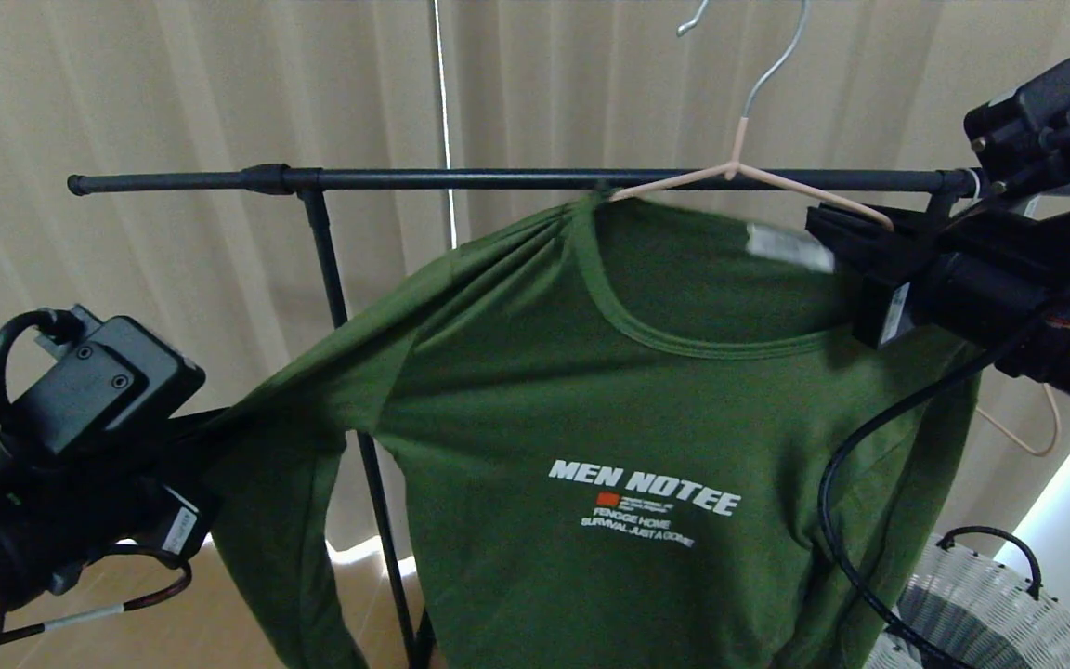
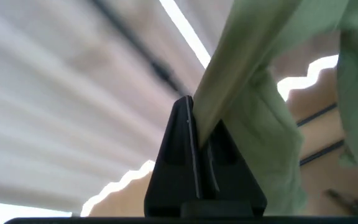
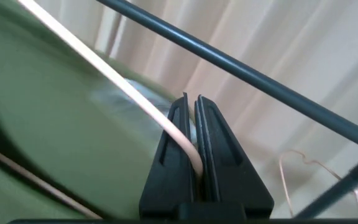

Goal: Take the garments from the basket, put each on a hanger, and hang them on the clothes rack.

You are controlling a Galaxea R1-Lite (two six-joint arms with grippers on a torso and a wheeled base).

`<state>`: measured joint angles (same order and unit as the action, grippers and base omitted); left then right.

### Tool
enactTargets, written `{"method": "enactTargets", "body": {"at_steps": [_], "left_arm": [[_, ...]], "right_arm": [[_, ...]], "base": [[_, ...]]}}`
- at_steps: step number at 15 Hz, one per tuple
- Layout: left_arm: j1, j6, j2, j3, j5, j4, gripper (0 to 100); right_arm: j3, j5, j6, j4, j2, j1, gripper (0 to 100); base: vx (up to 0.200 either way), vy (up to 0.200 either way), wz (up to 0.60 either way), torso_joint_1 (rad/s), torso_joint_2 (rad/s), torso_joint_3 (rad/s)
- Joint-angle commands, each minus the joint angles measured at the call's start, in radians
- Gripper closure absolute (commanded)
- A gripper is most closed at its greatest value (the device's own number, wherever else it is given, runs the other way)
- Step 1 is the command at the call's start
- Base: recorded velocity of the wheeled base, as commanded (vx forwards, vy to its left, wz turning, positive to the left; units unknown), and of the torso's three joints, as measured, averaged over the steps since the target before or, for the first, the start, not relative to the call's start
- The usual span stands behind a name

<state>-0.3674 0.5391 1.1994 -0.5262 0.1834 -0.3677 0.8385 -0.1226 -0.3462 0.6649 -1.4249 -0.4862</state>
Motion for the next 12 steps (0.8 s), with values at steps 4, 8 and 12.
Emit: {"method": "enactTargets", "body": {"at_steps": [4, 8, 12], "left_arm": [[0.018, -0.01, -0.021, 0.003, -0.002, -0.002, 100], [-0.018, -0.048, -0.057, 0.012, -0.025, -0.025, 0], [-0.07, -0.131, -0.133, 0.014, -0.087, -0.024, 0]], "right_arm": [[-0.006, -0.002, -0.001, -0.001, -0.003, 0.009, 100], [-0.004, -0.06, -0.001, -0.073, 0.0, 0.011, 100], [0.004, -0.16, -0.001, -0.159, -0.002, 0.035, 100]], "base": [[0.0, 0.0, 0.0, 0.0, 0.0, 0.0], [0.0, 0.0, 0.0, 0.0, 0.0, 0.0], [0.0, 0.0, 0.0, 0.0, 0.0, 0.0]]}}
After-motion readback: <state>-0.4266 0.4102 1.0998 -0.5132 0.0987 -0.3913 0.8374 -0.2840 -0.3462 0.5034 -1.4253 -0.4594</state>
